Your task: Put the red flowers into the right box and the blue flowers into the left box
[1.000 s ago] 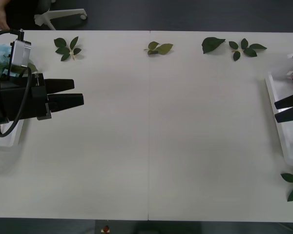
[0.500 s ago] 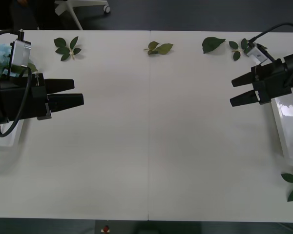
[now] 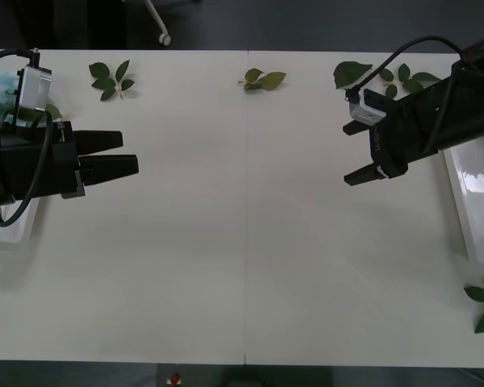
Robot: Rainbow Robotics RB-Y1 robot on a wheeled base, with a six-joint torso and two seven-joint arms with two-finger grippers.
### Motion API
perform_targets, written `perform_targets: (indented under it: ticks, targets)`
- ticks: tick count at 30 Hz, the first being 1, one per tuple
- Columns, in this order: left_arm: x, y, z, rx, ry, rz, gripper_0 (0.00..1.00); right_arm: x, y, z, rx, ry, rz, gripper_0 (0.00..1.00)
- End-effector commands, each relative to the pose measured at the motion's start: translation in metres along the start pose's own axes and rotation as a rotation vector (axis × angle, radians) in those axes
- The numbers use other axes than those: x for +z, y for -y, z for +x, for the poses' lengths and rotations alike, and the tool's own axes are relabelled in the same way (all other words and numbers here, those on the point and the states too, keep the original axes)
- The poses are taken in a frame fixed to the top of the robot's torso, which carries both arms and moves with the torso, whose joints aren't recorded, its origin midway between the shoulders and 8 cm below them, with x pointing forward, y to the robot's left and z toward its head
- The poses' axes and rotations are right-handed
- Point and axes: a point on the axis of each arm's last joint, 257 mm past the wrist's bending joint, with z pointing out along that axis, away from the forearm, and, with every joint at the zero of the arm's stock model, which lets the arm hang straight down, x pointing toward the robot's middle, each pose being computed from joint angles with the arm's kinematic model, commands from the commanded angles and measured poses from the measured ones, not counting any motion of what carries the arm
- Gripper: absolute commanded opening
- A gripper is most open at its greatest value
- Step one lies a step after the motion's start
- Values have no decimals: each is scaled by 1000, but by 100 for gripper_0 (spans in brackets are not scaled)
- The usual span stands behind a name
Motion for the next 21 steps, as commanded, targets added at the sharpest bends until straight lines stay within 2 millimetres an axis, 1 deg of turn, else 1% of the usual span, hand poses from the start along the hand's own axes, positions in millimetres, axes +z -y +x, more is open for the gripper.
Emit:
perform_targets:
  ticks: [1,6,21]
  targets:
    - [0,6,-17,57,15,5,100,-9,10,-12,-75,-26,50,100]
    - [0,6,-17,57,15,5,100,-3,6,-14,-77,-16,48,100]
    - [0,6,-17,57,15,5,100,-4,6,-14,-79,-18,48,100]
